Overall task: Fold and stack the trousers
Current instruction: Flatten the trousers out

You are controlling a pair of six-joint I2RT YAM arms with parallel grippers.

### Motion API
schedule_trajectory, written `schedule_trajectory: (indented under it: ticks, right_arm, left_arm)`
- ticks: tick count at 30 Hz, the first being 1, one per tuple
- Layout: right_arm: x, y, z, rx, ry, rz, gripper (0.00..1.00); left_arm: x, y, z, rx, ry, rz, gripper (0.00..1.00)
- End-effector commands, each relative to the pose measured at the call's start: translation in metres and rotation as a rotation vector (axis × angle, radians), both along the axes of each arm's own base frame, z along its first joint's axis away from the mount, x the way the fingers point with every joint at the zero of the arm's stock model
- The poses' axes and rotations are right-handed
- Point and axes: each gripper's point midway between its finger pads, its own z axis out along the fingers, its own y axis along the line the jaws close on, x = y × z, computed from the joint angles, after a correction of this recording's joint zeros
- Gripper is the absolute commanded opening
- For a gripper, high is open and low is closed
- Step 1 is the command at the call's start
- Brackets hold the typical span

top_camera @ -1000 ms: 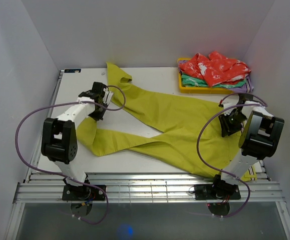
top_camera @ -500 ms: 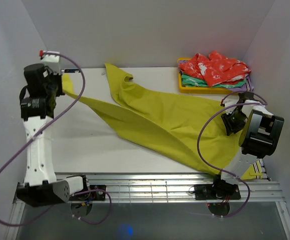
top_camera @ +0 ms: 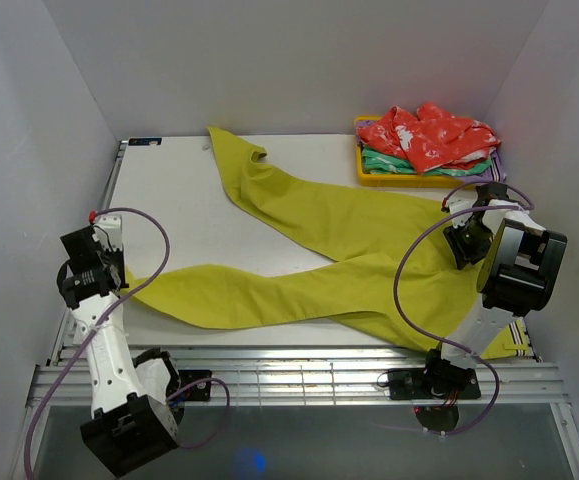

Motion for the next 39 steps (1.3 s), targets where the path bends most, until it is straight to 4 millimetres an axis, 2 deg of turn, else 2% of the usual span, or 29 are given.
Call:
schedule_trajectory:
  ticks: [1,3,6,7,10,11,15,17,19,20,24,26,31,33,34,37,39]
  right_arm:
    - [0.01,-0.023,0.002,-0.085,-0.031,0.008,0.49]
    - [0.01,-0.025,0.002,-0.091,-0.028,0.013,0.49]
    - [0.013,-0.029,0.002,-0.101,-0.029,0.009,0.49]
    - [0.014,-0.03,0.001,-0.105,-0.028,0.008,0.5]
    - [0.016,-0.031,0.002,-0.107,-0.034,0.006,0.5]
    - [0.016,-0.031,0.002,-0.106,-0.036,0.006,0.5]
    - [0.016,-0.03,0.003,-0.099,-0.042,0.001,0.51]
    - [0.017,-0.029,0.004,-0.097,-0.046,0.003,0.51]
    - [0.016,-0.029,0.005,-0.097,-0.049,0.002,0.51]
    - [0.016,-0.03,0.005,-0.099,-0.05,0.001,0.51]
    - [0.017,-0.032,0.007,-0.107,-0.053,0.002,0.51]
    - [0.018,-0.034,0.008,-0.113,-0.054,-0.001,0.52]
    - [0.019,-0.037,0.007,-0.122,-0.05,-0.005,0.52]
    - [0.02,-0.041,0.006,-0.135,-0.053,-0.014,0.53]
    - [0.019,-0.043,0.005,-0.136,-0.053,-0.019,0.53]
    - [0.019,-0.046,0.004,-0.141,-0.051,-0.025,0.53]
    - [0.018,-0.046,0.004,-0.142,-0.05,-0.025,0.53]
  left_arm:
    - [-0.007,0.019,0.012,0.08,-0.023,0.004,0.0]
    - [-0.009,0.026,0.014,0.098,-0.022,0.005,0.0]
    - [-0.008,0.05,0.02,0.145,-0.022,0.018,0.0]
    - [-0.008,0.062,0.03,0.157,-0.05,0.039,0.0]
    - [-0.002,0.08,0.038,0.153,-0.048,0.003,0.0]
    - [-0.007,0.089,0.038,0.158,-0.036,0.007,0.0]
    - [-0.006,0.085,0.022,0.087,0.008,-0.101,0.0]
    - [-0.009,0.078,0.004,0.059,0.038,-0.133,0.0]
    - [-0.01,0.081,-0.005,0.071,0.053,-0.142,0.0]
    - [-0.013,0.079,-0.017,0.056,0.073,-0.141,0.0]
    - [-0.005,0.077,-0.027,0.027,0.05,-0.16,0.0]
    - [0.005,0.079,-0.02,0.004,0.005,-0.152,0.0]
    - [0.046,0.096,0.019,-0.039,-0.108,-0.166,0.0]
    - [0.055,0.101,0.029,-0.041,-0.135,-0.167,0.0]
    - [0.063,0.102,0.042,-0.031,-0.168,-0.187,0.0]
    - [0.069,0.092,0.069,-0.003,-0.244,-0.248,0.0]
    - [0.066,0.085,0.074,0.022,-0.26,-0.276,0.0]
